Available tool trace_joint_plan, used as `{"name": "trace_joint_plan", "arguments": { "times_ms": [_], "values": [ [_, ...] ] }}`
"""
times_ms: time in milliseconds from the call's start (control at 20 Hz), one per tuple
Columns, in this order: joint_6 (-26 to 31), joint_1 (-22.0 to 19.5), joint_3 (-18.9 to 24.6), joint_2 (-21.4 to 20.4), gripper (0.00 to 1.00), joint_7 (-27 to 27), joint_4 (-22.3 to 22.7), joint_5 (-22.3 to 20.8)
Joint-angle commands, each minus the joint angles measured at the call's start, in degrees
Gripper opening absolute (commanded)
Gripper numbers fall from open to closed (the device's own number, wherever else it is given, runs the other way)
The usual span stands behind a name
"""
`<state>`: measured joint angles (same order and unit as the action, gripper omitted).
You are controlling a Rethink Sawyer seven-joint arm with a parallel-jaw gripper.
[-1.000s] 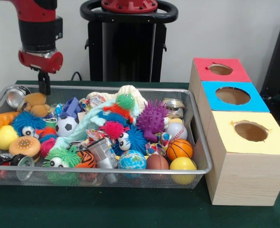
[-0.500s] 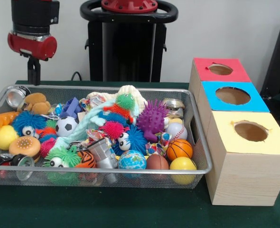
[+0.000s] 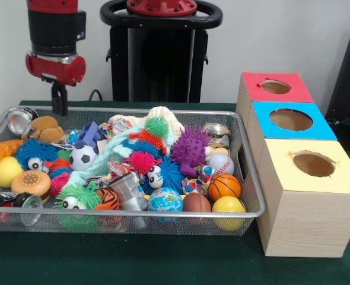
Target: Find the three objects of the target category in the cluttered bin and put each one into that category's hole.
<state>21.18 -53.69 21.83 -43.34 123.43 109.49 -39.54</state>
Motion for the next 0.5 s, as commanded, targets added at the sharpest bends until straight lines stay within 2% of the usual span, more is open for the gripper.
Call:
{"name": "trace_joint_plan", "arguments": {
  "times_ms": [50,150,350,400,500],
  "values": [
    [-2.5,2.6,2.3,6.1,0.00,-1.1,-2.3,-1.3],
    [-3.8,3.6,1.4,7.4,0.00,0.3,-2.8,-1.7],
    [-3.4,3.8,1.5,8.1,0.00,-1.0,-2.9,-2.0],
    [-3.2,3.7,1.6,8.1,1.00,-1.5,-2.9,-2.0],
    [-1.1,2.8,2.8,8.2,1.00,-3.6,-2.7,-1.4]
  ]
}}
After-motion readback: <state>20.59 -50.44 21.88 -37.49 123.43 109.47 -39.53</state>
